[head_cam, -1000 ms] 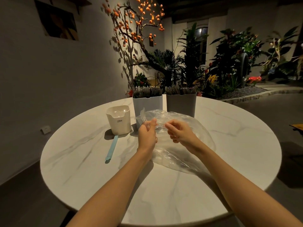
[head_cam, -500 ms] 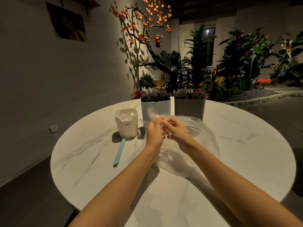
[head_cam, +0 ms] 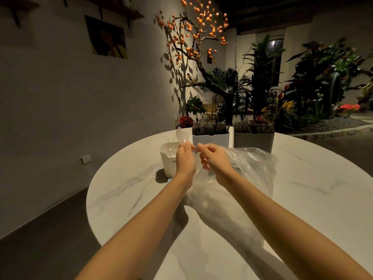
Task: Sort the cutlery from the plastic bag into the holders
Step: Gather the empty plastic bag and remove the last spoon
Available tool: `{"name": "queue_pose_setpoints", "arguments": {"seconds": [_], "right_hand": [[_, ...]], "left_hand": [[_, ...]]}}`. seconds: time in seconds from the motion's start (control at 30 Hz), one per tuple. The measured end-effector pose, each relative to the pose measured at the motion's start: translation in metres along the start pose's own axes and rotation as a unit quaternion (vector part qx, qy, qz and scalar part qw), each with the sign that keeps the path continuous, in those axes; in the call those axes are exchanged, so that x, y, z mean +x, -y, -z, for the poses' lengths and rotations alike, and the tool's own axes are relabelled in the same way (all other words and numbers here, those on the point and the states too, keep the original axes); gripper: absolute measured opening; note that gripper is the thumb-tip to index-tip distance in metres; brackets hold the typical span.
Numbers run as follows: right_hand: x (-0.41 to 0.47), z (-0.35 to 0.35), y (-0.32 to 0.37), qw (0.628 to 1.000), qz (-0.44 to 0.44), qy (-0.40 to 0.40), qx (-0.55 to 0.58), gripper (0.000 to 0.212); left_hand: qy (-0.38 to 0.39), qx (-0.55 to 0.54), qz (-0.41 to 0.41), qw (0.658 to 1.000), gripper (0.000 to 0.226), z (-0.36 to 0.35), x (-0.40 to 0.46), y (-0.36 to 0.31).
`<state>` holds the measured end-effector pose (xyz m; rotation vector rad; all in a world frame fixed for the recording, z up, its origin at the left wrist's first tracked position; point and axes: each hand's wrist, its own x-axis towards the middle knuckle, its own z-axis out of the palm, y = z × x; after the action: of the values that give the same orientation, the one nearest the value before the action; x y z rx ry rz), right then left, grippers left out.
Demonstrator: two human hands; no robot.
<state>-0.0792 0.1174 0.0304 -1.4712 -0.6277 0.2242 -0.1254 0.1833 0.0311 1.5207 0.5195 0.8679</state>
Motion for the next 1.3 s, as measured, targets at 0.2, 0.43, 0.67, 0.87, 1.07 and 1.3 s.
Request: {"name": "queue_pose_setpoints", "arguments": {"seconds": [0.2, 0.43, 0.67, 0.87, 1.07, 1.3], "right_hand": [[0.012, -0.012, 0.000, 0.999, 0.008, 0.038, 0.013, 0.030], [0.033, -0.030, 0.000, 0.992, -0.008, 0.124, -0.001, 0.056], [0.056, -0.036, 0.009, 0.988, 0.066, 0.130, -0.048, 0.031], [0.077, -0.035, 0.019, 0.977, 0.117, 0.131, -0.118, 0.020], [0.092, -0.042, 0.023, 0.973, 0.141, 0.138, -0.123, 0.017], [0.105, -0.050, 0.028, 0.965, 0.189, 0.120, -0.136, 0.018]], "left_hand": [[0.033, 0.024, 0.027, 0.999, 0.036, 0.015, 0.013, 0.002], [0.131, 0.058, 0.063, 0.988, 0.048, 0.031, 0.021, 0.008], [0.142, 0.108, 0.012, 0.984, 0.037, 0.044, 0.040, 0.005], [0.161, 0.079, 0.048, 0.983, 0.035, 0.055, 0.059, 0.001], [0.123, 0.054, 0.045, 0.990, 0.047, 0.055, 0.075, -0.001], [0.024, 0.219, -0.054, 0.974, 0.033, 0.055, 0.104, 0.001]]}}
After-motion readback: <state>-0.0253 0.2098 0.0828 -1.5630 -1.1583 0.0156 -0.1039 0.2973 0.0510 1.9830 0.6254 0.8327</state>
